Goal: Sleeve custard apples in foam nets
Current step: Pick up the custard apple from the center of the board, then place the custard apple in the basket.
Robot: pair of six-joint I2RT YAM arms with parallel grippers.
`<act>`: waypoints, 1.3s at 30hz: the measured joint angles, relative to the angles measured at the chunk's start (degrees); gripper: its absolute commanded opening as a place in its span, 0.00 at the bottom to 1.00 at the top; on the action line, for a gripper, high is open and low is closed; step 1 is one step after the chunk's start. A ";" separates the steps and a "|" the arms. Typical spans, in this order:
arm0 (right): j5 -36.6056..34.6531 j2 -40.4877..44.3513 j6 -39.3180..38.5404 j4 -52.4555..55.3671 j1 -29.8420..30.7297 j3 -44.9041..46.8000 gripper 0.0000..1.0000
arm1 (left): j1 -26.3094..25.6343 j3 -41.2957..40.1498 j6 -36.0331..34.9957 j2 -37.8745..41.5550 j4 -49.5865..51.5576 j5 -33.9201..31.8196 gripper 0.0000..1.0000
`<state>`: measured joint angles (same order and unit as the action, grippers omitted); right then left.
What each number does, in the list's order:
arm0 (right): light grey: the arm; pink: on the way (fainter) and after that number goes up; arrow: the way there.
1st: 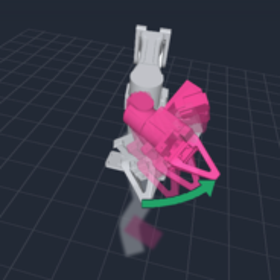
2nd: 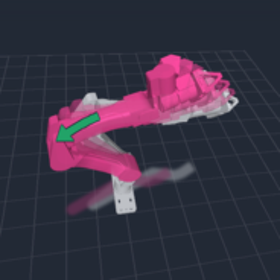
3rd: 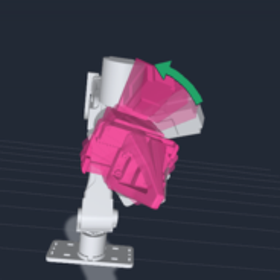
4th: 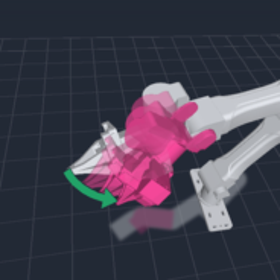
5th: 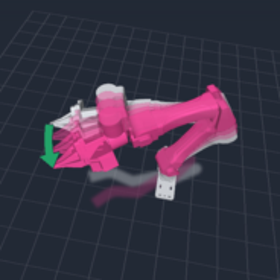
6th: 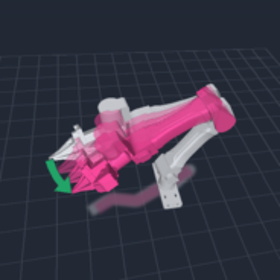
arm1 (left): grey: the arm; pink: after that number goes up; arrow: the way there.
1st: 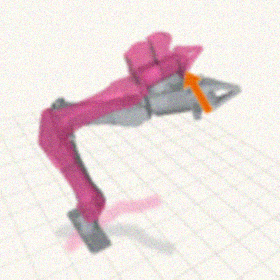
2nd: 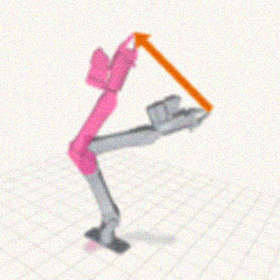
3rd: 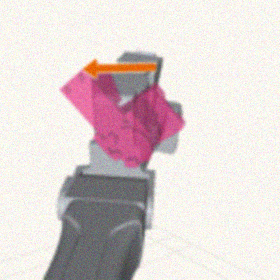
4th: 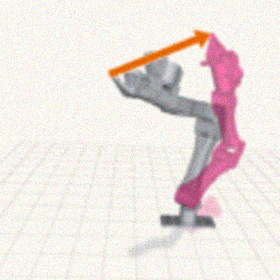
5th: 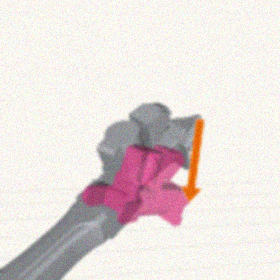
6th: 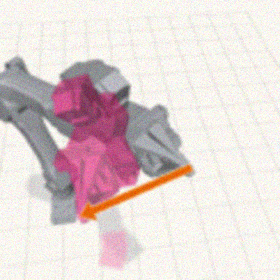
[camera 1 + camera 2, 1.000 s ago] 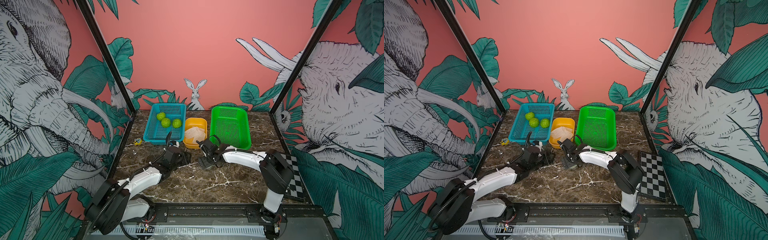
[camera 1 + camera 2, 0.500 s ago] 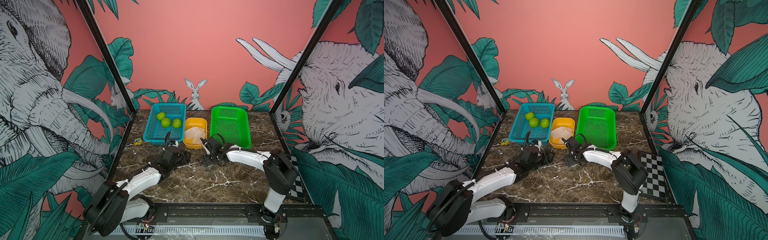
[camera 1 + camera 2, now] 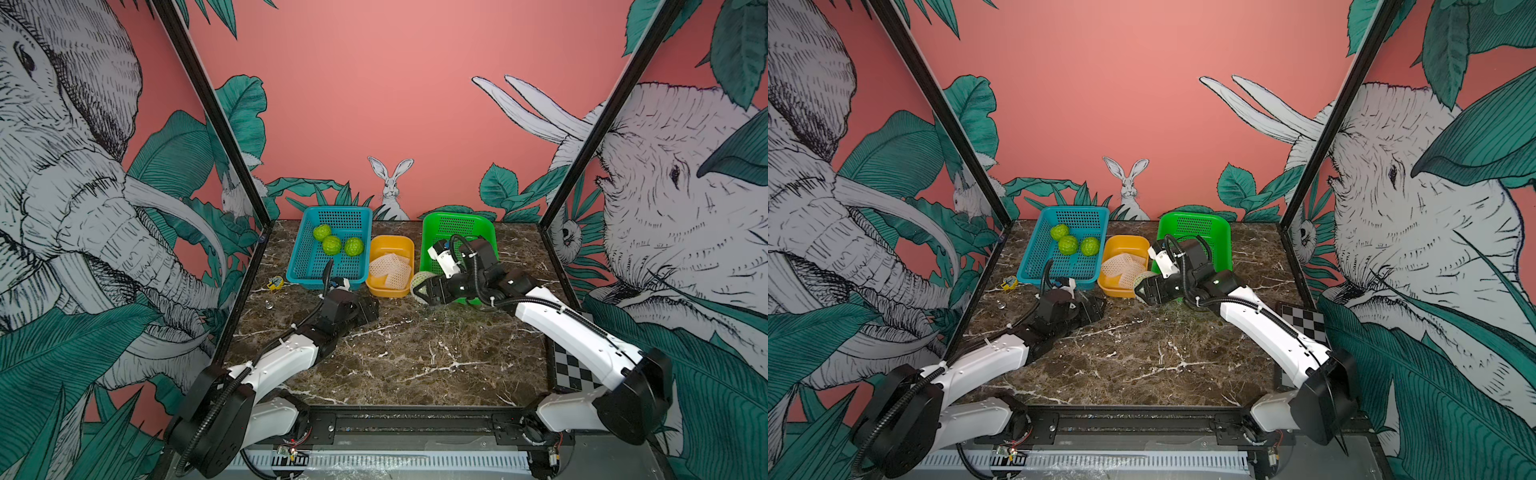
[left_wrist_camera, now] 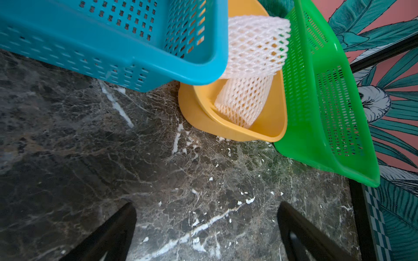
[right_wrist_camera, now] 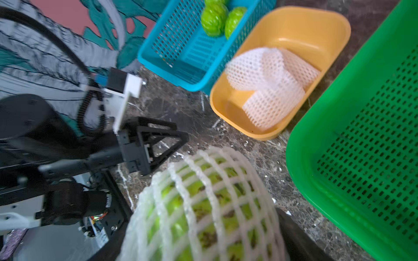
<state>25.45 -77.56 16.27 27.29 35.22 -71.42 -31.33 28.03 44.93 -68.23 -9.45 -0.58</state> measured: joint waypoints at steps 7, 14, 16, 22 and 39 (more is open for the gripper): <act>6.43 1.01 -6.88 6.67 -0.79 -13.51 0.82 | 0.00 0.00 -0.87 0.13 0.02 0.07 0.99; 8.76 -0.35 -11.98 12.46 -0.79 -27.08 0.82 | 0.00 0.02 -2.23 1.09 0.57 0.07 0.99; 9.31 -1.57 -13.03 13.81 -0.79 -31.08 0.82 | 0.00 0.07 -2.69 1.29 1.09 0.04 0.99; 9.51 -5.11 -15.47 17.57 -0.79 -38.56 0.82 | 0.00 0.11 -3.28 1.88 2.40 -0.20 0.99; 8.63 -5.84 -18.10 21.44 -0.79 -40.61 0.82 | 0.00 0.35 -3.58 1.92 3.04 -0.44 0.99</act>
<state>34.09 -83.40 -1.83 48.73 34.44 -112.03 -31.33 28.38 41.34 -66.30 -6.42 -1.02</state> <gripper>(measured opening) 0.818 0.993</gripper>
